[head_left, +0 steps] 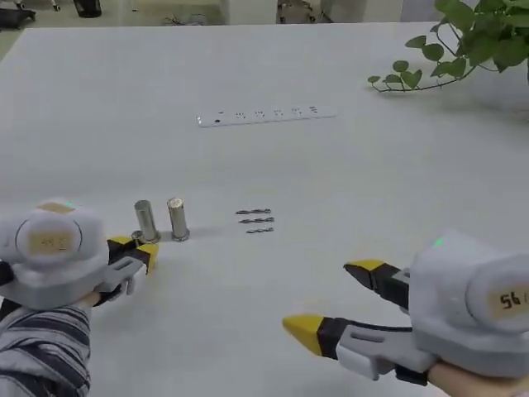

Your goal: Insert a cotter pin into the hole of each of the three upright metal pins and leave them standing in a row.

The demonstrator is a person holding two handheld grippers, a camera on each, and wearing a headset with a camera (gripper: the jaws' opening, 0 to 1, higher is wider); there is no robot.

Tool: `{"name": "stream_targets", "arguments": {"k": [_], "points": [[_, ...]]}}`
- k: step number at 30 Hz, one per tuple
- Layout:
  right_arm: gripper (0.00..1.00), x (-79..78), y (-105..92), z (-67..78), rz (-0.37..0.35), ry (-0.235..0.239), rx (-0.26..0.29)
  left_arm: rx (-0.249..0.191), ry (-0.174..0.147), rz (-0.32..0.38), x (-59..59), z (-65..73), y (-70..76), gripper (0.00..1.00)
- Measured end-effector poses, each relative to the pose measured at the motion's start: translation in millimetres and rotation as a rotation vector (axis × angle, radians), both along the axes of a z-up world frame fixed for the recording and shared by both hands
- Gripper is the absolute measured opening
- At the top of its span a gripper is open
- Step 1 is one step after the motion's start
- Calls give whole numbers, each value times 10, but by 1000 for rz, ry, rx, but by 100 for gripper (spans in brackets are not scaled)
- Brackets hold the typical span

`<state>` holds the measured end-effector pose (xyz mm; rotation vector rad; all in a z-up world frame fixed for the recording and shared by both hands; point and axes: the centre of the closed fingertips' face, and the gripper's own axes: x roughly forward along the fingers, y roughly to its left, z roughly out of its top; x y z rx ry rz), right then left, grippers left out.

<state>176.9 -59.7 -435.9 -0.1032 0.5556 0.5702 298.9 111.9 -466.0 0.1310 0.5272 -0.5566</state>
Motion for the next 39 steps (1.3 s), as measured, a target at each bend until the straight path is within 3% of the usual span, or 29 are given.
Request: {"name": "stream_targets", "arguments": {"k": [7,15,22,27,39], "points": [[60,-19,27,-34,24,-4,-41,12,-17,26,-7,31,9,5],[60,-23,39,-43,33,-2,-45,-35,-25,10,-88,146,-195,5],[60,-14,28,-38,27,-4,-42,-26,-10,-28,-209,101,-419,5],[59,-10,23,-36,24,-5,-42,-26,-6,-53,-234,74,-506,5],[59,-5,6,-30,14,-4,-38,-7,3,-75,-267,10,-544,5]]}}
